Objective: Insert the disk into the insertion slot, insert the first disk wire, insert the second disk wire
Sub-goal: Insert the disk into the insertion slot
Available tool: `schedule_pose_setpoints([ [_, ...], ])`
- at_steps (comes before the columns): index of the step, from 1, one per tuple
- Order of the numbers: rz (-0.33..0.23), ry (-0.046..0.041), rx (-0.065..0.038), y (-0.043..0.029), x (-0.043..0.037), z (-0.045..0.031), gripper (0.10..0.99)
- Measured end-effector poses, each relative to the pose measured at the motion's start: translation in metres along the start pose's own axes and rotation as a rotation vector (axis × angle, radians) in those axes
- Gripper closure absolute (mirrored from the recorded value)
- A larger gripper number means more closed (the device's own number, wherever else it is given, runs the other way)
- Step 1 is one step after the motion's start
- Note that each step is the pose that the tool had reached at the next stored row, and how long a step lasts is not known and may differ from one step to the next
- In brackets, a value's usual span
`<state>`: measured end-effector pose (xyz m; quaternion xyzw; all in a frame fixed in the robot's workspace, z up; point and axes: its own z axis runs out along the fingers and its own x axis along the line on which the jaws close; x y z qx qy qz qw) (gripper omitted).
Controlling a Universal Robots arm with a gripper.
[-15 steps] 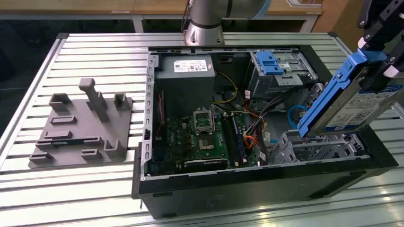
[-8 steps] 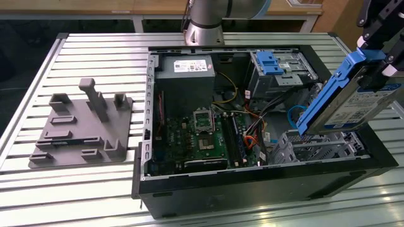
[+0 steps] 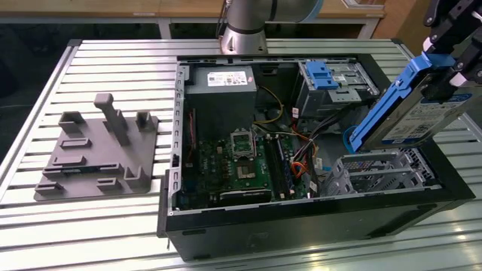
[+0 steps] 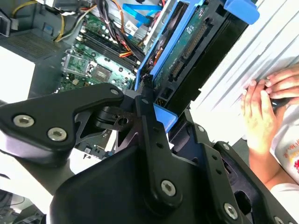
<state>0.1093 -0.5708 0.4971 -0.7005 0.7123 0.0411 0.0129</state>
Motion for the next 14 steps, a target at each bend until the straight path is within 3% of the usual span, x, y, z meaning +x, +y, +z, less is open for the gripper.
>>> schedule_pose_setpoints([
  [10, 0.000, -0.0023, 0.000, -0.0003, 0.0002, 0.0001, 0.722],
  [14, 0.000, -0.0026, 0.000, -0.0041, 0.0001, 0.0003, 0.722],
])
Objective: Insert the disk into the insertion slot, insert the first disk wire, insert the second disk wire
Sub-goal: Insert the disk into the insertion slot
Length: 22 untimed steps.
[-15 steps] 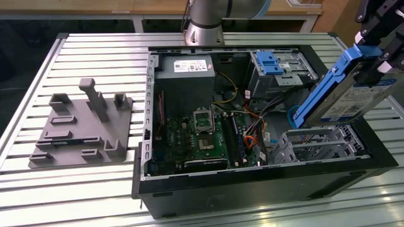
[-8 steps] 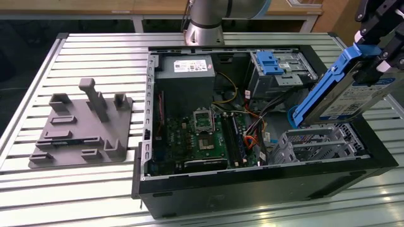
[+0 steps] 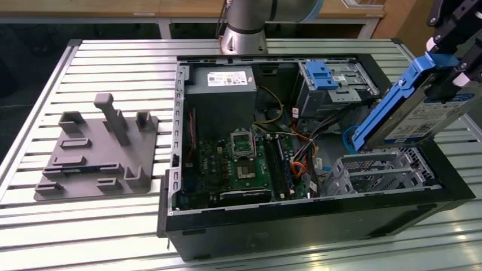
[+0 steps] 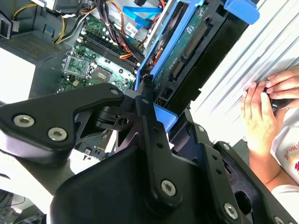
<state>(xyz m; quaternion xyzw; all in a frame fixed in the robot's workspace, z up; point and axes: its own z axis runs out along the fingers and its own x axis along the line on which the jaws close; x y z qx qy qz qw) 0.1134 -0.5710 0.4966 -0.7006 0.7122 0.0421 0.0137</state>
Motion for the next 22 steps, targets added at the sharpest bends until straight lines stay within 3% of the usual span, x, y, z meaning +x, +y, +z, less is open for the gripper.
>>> schedule_pose_setpoints([
  [22, 0.000, 0.0000, 0.000, -0.0062, 0.0006, 0.0083, 0.722],
])
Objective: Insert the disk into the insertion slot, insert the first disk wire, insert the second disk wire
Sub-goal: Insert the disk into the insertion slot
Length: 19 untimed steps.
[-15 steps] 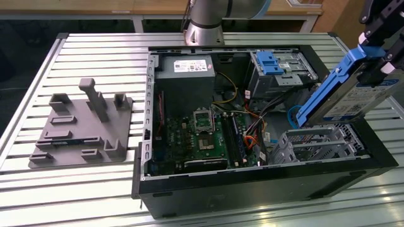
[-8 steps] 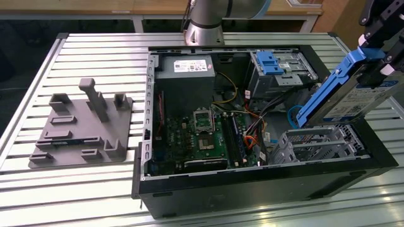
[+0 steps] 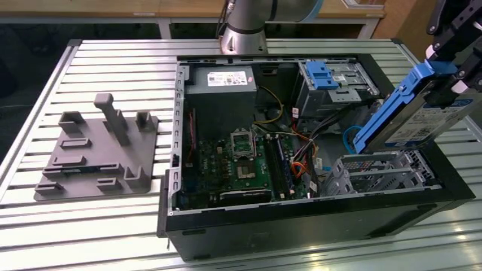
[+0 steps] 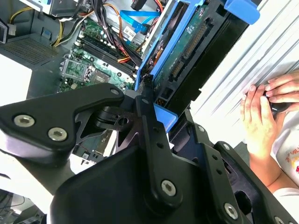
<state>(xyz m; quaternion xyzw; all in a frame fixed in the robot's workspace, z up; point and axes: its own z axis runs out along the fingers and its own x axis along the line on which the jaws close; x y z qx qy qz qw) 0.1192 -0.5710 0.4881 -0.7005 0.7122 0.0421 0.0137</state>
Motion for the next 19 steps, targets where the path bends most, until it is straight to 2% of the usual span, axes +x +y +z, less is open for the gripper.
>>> schedule_pose_setpoints([
  [19, -0.001, 0.0001, 0.000, -0.0020, 0.0008, 0.0099, 0.722],
])
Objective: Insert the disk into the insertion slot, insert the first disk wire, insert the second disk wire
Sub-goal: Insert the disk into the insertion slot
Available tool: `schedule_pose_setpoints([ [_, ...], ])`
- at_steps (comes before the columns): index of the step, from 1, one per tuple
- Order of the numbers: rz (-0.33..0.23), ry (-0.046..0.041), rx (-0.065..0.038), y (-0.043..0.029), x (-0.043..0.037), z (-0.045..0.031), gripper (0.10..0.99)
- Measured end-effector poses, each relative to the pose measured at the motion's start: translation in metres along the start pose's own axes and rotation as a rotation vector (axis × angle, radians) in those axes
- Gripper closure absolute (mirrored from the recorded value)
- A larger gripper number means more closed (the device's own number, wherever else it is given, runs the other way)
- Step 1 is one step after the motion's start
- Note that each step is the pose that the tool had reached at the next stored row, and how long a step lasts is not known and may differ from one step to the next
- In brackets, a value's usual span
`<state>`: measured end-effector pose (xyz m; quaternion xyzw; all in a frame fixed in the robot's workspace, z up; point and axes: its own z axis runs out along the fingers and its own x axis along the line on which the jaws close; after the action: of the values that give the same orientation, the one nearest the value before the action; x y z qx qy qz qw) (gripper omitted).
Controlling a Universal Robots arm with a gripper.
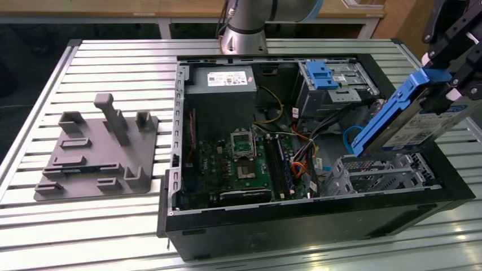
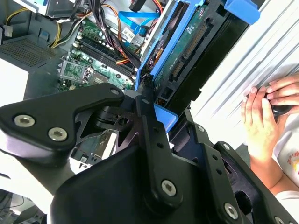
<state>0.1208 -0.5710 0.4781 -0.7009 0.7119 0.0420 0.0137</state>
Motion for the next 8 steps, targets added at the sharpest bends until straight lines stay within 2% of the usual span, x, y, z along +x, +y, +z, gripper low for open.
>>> schedule_pose_setpoints([
  [8, -0.007, 0.0002, -0.001, -0.0002, 0.0003, 0.0034, 0.722],
])
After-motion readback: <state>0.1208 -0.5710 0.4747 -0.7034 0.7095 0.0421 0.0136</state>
